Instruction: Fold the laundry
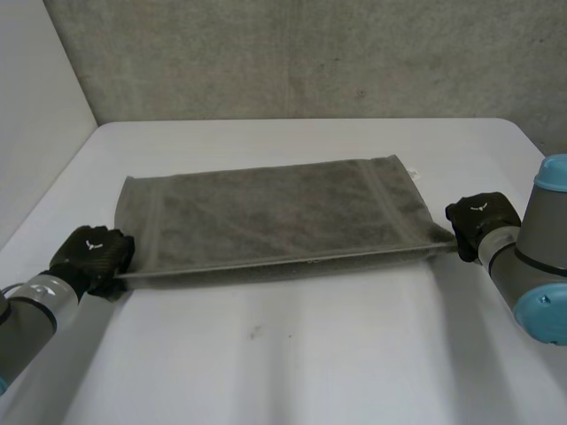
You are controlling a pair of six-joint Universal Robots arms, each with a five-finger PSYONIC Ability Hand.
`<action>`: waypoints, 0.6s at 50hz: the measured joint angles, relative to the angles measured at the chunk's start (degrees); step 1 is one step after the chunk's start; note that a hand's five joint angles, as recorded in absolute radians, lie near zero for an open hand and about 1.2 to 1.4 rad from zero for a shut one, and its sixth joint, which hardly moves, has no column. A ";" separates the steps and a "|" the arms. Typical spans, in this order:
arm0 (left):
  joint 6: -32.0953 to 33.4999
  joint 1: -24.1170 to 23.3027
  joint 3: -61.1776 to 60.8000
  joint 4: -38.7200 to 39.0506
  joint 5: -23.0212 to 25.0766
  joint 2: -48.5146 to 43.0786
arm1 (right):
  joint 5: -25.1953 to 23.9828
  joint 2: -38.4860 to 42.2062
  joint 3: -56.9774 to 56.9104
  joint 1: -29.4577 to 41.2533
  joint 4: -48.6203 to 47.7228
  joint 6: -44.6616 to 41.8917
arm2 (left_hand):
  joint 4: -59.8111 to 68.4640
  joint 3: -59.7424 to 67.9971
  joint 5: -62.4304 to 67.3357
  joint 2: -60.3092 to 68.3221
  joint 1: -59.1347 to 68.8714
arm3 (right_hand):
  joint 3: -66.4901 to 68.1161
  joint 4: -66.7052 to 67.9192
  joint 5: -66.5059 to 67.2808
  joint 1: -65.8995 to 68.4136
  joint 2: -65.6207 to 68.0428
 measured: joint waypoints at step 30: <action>0.92 0.23 5.86 -27.76 4.89 31.36 | -1.34 -24.37 -2.25 -2.41 28.83 -29.69 | 12.09 12.03 11.42 12.10 7.79 | 0.00 0.00 0.37 0.00 0.00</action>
